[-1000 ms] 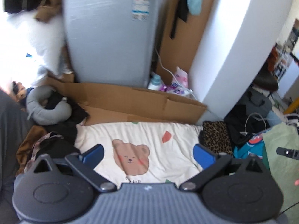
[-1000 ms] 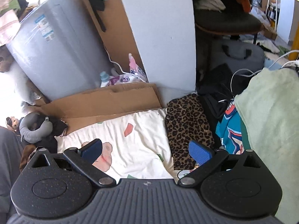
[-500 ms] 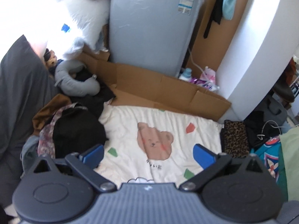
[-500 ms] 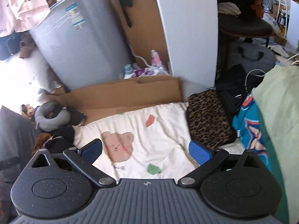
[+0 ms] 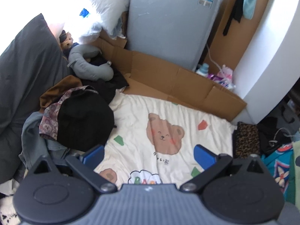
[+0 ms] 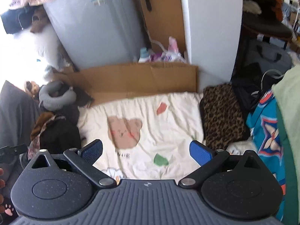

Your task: Fold clothes

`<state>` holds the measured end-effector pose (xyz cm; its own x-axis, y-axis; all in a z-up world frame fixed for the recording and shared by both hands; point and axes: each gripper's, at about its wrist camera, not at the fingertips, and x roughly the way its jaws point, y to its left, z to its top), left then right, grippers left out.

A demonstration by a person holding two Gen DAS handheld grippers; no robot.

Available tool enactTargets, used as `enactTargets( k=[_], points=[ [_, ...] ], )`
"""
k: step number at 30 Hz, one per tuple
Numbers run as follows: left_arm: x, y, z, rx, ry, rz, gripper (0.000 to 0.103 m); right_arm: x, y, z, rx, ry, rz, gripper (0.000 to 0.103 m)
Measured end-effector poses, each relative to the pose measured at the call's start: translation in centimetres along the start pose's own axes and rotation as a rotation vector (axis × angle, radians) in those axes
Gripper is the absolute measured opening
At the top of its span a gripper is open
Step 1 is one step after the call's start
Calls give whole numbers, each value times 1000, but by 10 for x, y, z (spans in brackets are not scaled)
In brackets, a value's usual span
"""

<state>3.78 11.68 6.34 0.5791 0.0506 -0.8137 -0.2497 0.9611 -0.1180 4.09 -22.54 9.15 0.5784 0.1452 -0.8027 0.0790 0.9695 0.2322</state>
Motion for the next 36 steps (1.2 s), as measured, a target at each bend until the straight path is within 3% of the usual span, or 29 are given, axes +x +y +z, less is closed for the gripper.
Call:
enactTargets(
  k=[9,16,22,36],
  points=[
    [43,-20,-25,-7,90,9,103,31,-6,-16,-17,55,-25,102],
    [47,-33,-38,5,148,23,103,42,-11,-28,-17,120,-9,102],
    [43,-45,-45,10,194,12,103,31,-4,-37,-94,113,-26,102],
    [39,-57,-60,36,170,22,103,40,-20,-55,-130,163,-42,102]
  ],
)
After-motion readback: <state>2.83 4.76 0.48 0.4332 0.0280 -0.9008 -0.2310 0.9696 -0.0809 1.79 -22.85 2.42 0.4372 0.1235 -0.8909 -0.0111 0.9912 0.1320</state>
